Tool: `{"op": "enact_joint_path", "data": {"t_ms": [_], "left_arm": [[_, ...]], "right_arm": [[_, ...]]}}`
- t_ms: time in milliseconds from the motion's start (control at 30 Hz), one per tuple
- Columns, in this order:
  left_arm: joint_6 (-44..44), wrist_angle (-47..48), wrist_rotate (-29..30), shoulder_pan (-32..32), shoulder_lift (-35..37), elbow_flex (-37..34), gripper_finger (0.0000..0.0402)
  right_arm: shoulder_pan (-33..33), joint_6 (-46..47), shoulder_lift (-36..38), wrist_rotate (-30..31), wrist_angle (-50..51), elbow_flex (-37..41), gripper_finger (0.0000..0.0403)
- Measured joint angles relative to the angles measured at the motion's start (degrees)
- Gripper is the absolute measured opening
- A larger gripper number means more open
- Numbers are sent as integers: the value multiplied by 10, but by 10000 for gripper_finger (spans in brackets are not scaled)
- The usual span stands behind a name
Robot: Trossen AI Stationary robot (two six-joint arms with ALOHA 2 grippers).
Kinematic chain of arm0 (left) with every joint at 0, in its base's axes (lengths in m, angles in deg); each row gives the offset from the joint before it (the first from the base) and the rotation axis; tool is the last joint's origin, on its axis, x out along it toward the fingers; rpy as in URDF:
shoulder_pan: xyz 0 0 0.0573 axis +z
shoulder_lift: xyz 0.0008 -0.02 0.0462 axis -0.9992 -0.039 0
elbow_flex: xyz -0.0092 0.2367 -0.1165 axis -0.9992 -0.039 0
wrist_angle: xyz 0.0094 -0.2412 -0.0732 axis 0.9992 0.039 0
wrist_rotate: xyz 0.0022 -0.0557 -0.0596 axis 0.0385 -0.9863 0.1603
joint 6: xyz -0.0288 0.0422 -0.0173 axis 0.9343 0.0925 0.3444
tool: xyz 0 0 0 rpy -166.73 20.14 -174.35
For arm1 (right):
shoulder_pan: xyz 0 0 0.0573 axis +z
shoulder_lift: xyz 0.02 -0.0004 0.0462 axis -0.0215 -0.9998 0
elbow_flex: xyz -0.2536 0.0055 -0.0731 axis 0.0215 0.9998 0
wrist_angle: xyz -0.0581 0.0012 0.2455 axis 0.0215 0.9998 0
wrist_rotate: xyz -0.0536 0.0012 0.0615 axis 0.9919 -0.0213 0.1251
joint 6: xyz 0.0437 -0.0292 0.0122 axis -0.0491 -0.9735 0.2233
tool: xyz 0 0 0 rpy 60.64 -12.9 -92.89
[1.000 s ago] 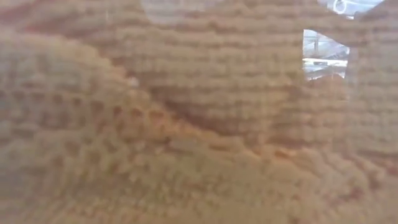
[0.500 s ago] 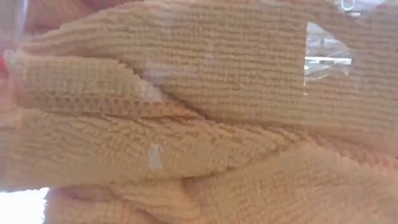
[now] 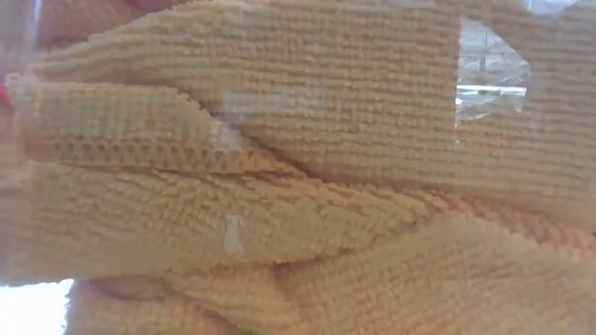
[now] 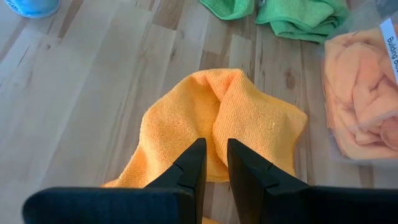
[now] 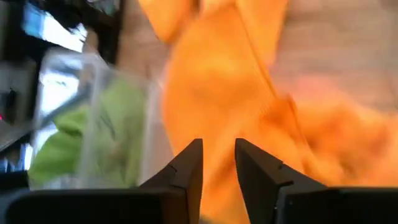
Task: Sort microfiber towel by color & place in baskets
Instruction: Put the orange microfiber towel into the right transparent bin
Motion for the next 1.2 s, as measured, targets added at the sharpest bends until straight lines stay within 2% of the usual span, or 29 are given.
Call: {"op": "enact_joint_path", "data": {"t_ms": [167,300,500,733,900,1200], "left_arm": [[0,0,0,0,0,0,50],[0,0,0,0,0,0,50],[0,1,0,0,0,0,50],[0,0,0,0,0,0,50],[0,0,0,0,0,0,50],[0,0,0,0,0,0,50]], "right_arm": [[-32,-108,-31,8,-81,0,42],[-47,-147,-60,-27,-119,0,5],[-44,-93,-98,-101,-86,0,4],[-33,-100,-135,-177,-64,0,1],[-31,-105,-157,-207,-89,-2,1],[-30,-97,-160,-203,-101,-7,0]]}}
